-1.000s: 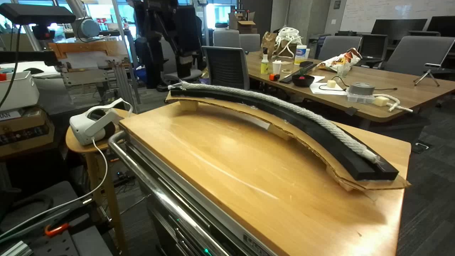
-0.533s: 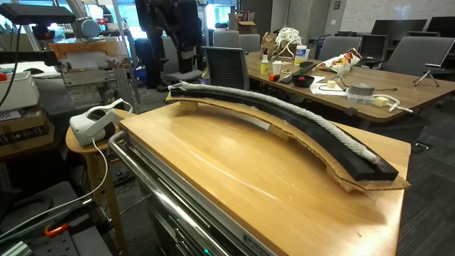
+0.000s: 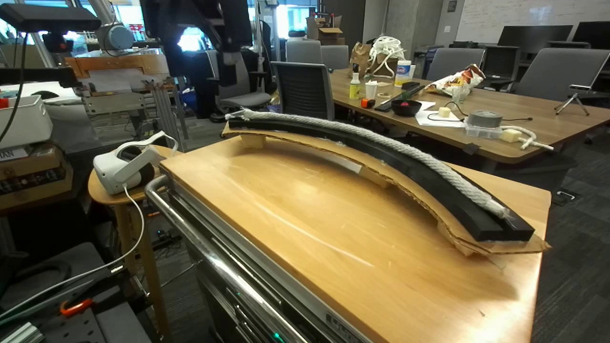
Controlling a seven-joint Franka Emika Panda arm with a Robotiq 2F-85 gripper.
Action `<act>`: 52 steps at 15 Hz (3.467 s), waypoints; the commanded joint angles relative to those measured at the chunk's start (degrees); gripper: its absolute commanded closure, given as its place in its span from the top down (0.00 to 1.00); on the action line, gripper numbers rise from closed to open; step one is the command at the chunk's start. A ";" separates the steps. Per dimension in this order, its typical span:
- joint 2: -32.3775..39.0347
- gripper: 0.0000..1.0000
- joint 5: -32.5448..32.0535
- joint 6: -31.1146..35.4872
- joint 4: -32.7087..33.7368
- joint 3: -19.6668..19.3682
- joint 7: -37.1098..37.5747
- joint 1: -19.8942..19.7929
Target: Remove the rope from the black object and put it on the table
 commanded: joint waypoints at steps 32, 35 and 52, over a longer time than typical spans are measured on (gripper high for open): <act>4.19 1.00 -14.24 -0.74 10.87 3.82 -44.22 19.67; 13.45 1.00 -11.00 5.09 18.41 2.33 -54.98 19.33; 41.88 1.00 -5.79 -6.15 43.52 9.80 -75.71 10.16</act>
